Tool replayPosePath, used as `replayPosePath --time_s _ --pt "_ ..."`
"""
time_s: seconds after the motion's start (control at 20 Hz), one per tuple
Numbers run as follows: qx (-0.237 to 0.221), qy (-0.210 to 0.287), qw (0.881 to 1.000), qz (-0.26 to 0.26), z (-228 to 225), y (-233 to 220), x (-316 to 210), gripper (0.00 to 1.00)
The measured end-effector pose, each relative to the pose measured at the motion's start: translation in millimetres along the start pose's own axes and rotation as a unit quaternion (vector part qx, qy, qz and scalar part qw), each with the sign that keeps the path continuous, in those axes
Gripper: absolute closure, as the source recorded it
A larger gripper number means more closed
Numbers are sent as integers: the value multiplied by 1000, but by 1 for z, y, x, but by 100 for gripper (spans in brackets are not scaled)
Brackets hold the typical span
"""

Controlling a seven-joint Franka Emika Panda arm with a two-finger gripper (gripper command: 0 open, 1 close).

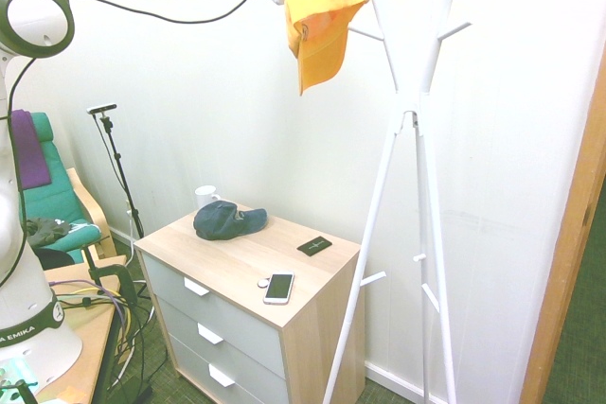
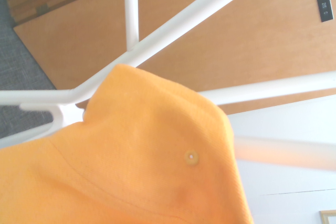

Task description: Hang the cap

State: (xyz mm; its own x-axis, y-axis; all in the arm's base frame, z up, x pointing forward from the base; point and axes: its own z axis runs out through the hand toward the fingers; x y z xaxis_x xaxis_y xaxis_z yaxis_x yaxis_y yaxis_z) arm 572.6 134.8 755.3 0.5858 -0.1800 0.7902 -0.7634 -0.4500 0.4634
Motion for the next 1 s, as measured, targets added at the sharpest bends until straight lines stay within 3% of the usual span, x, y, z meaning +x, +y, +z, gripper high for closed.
replayPosePath --time_s 0.2,0.55,0.6,1.0 --pt "9 -20 1000 -11 26 -21 -6 100" --pt "37 -43 998 -13 19 -49 -39 100" --pt "40 -47 998 -12 18 -52 -45 0" --pt "44 -61 997 -9 23 -59 -72 0"
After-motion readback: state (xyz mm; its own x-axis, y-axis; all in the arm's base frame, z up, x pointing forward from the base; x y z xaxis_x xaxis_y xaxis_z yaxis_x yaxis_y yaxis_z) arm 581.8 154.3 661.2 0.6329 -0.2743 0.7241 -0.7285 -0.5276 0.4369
